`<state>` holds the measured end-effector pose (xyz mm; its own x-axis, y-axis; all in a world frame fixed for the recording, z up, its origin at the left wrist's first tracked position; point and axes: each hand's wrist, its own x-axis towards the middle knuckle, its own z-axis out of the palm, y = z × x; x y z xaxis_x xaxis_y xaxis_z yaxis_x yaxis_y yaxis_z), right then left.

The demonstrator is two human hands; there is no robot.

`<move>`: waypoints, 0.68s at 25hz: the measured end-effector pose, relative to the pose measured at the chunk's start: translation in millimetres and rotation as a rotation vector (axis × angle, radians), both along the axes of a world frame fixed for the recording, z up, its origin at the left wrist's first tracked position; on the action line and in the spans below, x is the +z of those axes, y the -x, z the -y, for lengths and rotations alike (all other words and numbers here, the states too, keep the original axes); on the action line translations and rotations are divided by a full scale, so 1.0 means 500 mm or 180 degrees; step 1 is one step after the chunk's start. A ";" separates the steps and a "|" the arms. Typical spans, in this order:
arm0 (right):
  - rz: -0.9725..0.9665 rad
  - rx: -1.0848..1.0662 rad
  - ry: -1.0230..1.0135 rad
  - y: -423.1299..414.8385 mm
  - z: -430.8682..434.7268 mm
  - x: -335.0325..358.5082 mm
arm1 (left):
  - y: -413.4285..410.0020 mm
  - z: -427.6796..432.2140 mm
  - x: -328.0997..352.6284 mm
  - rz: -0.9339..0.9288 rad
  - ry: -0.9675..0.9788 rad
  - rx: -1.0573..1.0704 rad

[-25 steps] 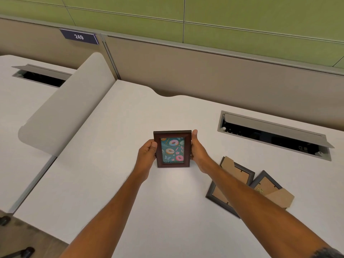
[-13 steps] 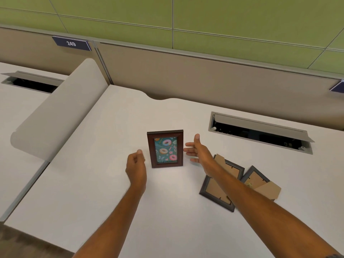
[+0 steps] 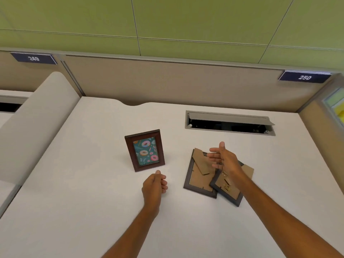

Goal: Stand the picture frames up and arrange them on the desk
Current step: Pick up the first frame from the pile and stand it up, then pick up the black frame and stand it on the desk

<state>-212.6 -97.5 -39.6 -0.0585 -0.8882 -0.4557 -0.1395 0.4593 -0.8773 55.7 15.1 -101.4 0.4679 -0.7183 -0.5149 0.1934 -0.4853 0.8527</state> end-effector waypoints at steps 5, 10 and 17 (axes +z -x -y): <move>-0.0730 -0.0516 0.0224 0.099 -0.098 -0.026 | 0.121 0.038 0.006 -0.0466 -0.0205 -0.0767; -0.1470 -0.0463 0.0500 0.180 -0.155 -0.066 | 0.229 0.061 0.009 -0.0197 -0.0525 -0.1305; -0.1569 -0.0239 0.0644 0.210 -0.198 -0.109 | 0.328 0.079 0.029 0.0144 -0.0816 -0.1375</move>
<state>-317.7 1.5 -93.8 -0.2891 -0.9405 -0.1784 -0.5305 0.3125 -0.7880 -108.2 -24.5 -87.1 0.1816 -0.7043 -0.6862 -0.1057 -0.7078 0.6985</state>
